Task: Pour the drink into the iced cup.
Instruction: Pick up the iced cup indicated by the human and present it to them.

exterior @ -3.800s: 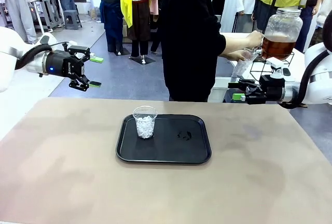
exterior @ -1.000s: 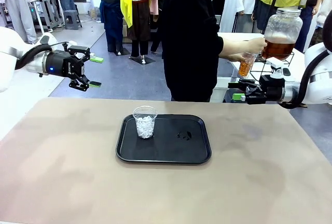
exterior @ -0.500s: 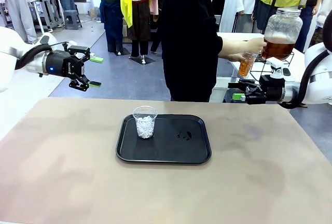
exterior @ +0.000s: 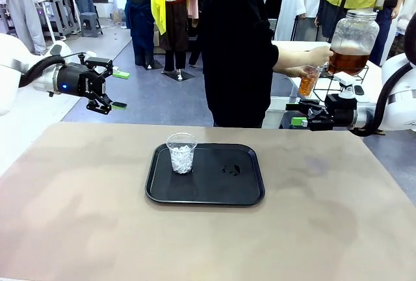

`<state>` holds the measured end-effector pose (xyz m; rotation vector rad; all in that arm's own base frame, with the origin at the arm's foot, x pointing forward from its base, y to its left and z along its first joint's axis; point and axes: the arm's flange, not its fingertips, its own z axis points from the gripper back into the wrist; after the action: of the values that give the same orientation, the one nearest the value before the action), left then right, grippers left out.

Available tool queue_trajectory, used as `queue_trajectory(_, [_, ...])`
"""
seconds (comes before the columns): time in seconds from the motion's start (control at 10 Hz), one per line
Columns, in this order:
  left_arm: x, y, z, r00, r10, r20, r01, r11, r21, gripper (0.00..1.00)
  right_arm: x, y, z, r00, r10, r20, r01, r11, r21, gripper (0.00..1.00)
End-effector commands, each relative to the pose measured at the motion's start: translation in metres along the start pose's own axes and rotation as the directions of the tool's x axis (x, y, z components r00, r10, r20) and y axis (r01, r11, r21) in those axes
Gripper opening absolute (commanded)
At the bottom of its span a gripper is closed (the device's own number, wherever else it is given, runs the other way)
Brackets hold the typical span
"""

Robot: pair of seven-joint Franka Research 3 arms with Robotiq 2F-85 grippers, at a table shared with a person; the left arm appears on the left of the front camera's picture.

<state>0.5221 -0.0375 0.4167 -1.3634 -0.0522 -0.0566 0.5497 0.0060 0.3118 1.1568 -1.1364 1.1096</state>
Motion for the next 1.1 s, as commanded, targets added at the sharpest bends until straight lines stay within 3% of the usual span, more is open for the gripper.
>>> queue_trajectory(0.0, [0.0002,-0.0009,0.0003,1.0,-0.002,0.002,0.002,1.0,0.0,1.0,0.0032,-0.0004,0.001,1.0,-0.012,-0.004,0.012,1.0,0.013,1.0])
queue_trajectory(1.0, [0.0002,-0.0009,0.0003,1.0,-0.002,0.002,0.002,1.0,0.0,1.0,0.0032,-0.0004,0.001,1.0,-0.012,-0.004,0.012,1.0,0.013,1.0])
